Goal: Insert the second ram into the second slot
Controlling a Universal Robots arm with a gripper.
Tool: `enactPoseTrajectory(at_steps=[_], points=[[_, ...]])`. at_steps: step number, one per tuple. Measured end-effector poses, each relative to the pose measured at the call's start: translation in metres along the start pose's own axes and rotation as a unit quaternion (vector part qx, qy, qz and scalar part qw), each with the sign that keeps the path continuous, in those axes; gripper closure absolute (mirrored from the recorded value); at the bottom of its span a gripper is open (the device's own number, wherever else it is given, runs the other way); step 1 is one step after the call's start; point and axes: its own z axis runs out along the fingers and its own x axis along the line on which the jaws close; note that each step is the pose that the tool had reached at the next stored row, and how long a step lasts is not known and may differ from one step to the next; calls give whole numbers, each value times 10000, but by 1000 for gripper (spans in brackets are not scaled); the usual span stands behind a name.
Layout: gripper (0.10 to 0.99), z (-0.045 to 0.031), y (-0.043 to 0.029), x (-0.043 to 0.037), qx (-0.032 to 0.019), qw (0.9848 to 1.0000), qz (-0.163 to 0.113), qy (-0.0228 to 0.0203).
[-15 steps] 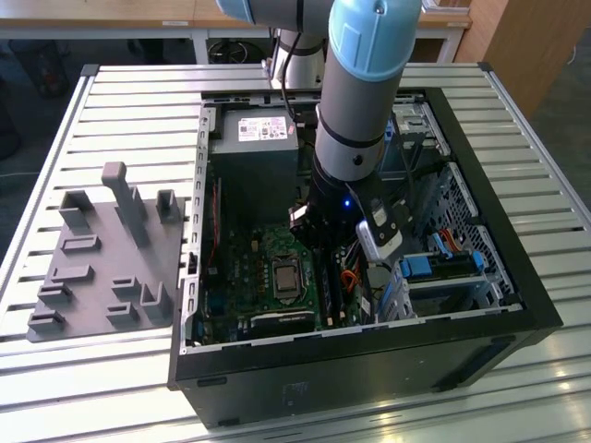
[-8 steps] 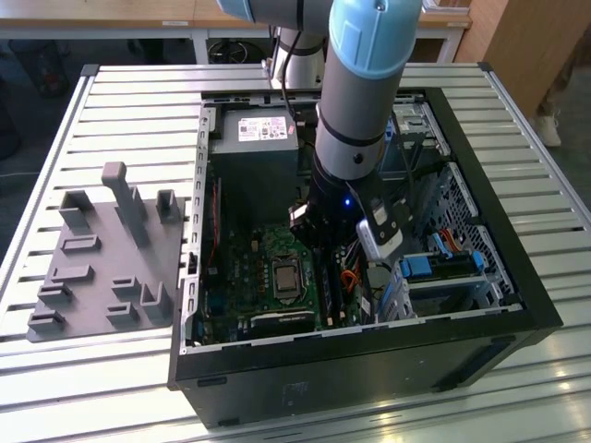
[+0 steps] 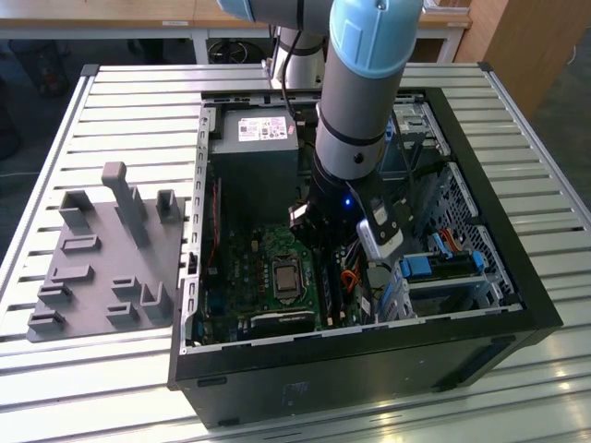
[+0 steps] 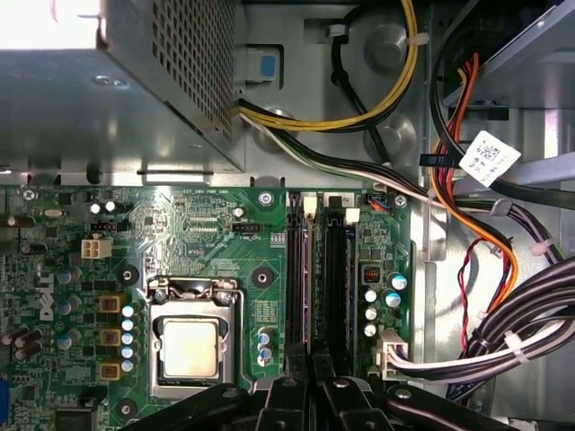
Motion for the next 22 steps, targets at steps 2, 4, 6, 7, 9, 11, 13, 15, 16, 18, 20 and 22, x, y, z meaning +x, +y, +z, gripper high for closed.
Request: enactPoseTrajectory(at_steps=[2, 4, 6, 7, 9, 11, 13, 15, 16, 18, 20, 22], points=[[949, 2, -4, 0, 0, 10000, 0, 5], [949, 2, -9, 0, 0, 10000, 1, 11], [949, 3, -12, 0, 0, 10000, 2, 17], [949, 3, -13, 0, 0, 10000, 2, 17], [949, 3, -13, 0, 0, 10000, 2, 18], [949, 4, -14, 0, 0, 10000, 1, 18], [949, 4, -14, 0, 0, 10000, 2, 18], [949, 5, -14, -3, 0, 10000, 14, 19], [949, 7, -14, -4, 0, 10000, 23, 18], [949, 13, -14, -4, -2, 10000, 29, 18], [949, 22, -14, -5, -1, 10000, 29, 18], [949, 30, -14, -5, 0, 10000, 29, 18]])
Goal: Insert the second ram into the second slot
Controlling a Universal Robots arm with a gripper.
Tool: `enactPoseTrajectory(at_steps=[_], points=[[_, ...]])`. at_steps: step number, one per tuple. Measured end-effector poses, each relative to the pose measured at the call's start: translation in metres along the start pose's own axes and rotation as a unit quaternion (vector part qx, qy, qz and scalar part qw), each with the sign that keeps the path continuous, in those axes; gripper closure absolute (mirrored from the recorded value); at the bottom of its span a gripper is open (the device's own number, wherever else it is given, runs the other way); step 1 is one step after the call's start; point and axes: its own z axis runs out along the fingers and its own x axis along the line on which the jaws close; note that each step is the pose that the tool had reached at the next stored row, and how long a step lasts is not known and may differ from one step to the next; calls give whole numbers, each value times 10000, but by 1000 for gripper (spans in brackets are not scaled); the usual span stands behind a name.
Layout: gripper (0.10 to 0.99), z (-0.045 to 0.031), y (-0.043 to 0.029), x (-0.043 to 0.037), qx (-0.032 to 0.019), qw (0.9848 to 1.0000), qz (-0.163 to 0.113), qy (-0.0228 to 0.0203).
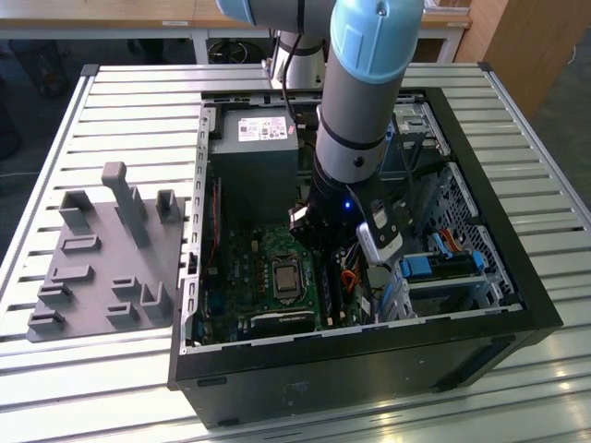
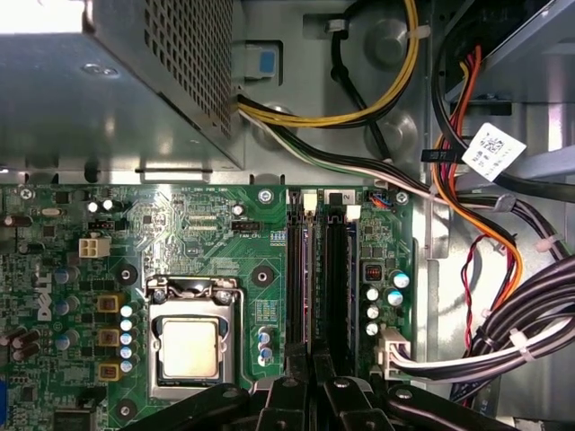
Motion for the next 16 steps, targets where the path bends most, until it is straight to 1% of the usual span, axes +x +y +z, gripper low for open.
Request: enactPoseTrajectory(at_steps=[16], points=[[949, 35, 0, -15, -1, 10000, 28, 2]])
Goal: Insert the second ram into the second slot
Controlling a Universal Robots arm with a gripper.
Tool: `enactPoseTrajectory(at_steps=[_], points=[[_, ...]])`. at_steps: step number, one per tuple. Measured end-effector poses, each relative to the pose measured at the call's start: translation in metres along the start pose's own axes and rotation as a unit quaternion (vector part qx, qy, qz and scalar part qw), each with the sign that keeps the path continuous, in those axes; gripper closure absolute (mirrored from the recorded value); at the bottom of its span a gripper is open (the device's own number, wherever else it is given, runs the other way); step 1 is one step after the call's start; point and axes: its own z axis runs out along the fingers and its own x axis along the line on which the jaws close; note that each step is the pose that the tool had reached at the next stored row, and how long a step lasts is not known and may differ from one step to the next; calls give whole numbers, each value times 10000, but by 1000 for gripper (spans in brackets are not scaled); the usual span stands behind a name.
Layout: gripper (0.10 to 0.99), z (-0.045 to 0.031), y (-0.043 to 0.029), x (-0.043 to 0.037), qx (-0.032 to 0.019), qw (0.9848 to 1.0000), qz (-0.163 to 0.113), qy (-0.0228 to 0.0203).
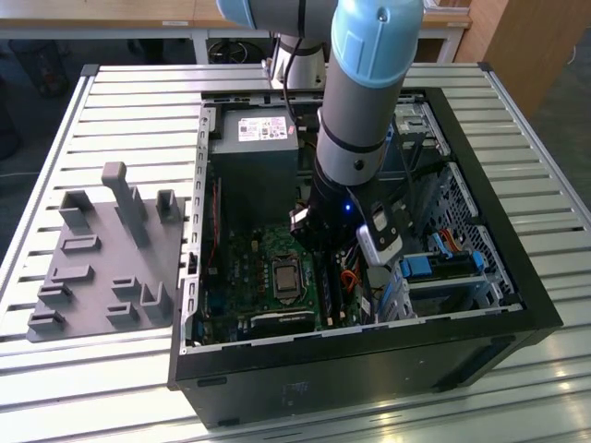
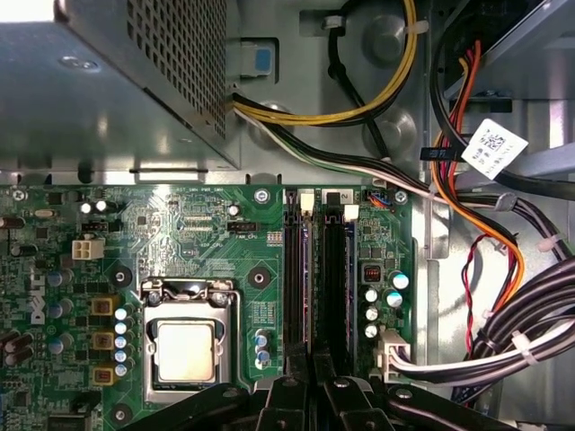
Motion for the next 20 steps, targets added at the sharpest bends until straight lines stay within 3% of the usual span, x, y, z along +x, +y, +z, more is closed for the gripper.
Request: enactPoseTrajectory(at_steps=[15, 18, 20], points=[[937, 40, -1, -1, 4, 10000, 20, 0], [816, 40, 0, -1, 3, 10000, 19, 0], [816, 21, 0, 0, 4, 10000, 20, 0]])
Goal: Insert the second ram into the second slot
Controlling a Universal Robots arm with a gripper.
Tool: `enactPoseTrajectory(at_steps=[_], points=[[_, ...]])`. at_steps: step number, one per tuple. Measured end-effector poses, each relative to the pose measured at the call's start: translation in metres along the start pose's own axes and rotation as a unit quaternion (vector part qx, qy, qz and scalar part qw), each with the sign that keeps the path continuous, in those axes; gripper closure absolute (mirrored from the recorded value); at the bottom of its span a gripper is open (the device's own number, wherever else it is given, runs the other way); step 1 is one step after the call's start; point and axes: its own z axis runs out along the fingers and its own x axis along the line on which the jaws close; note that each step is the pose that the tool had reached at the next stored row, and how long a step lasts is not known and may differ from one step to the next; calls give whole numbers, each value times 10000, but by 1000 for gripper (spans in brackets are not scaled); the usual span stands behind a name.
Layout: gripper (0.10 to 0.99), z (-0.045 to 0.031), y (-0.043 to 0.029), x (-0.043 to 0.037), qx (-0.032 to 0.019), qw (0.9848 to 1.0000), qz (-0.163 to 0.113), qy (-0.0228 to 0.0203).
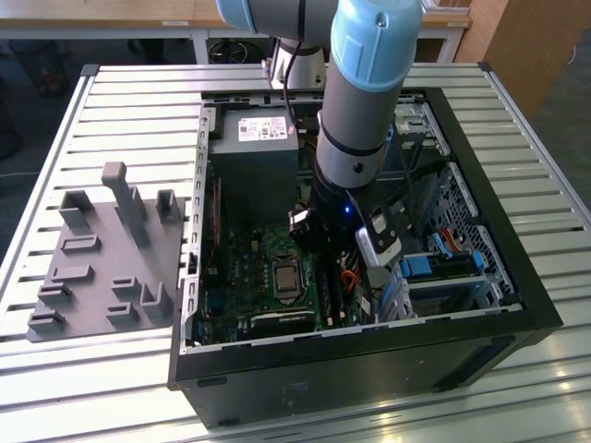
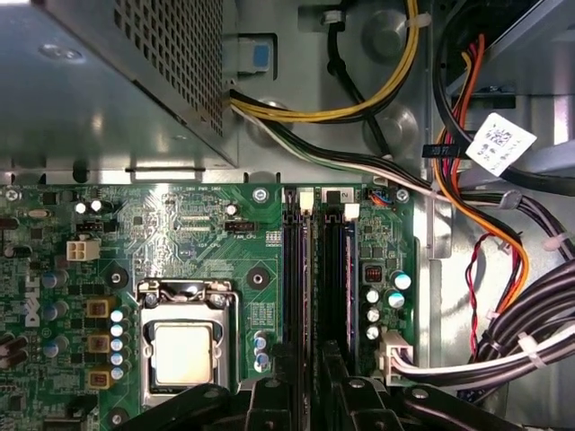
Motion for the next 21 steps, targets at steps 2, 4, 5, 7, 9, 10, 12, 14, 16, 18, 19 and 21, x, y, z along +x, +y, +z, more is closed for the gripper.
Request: enactPoseTrajectory(at_steps=[2, 4, 5, 7, 9, 10, 12, 14, 16, 18, 19, 21], points=[[816, -34, 1, 1, 0, 10000, 0, 0], [816, -76, 1, 2, 0, 10000, 0, 1], [816, -99, 1, 3, 0, 10000, 0, 1], [816, -149, 2, 4, 0, 10000, 0, 1], [827, -191, 2, 6, 0, 10000, 0, 3], [827, -204, 2, 6, 1, 10000, 0, 6], [894, -202, 3, 4, -1, 10000, 0, 6], [965, -195, 3, -2, -1, 10000, -1, 6], [965, -185, 3, -5, 0, 10000, 1, 6], [965, -174, 3, -7, 2, 10000, 1, 7], [965, -170, 3, -8, 4, 10000, 1, 6], [965, -165, 3, -9, 9, 10000, 1, 6]])
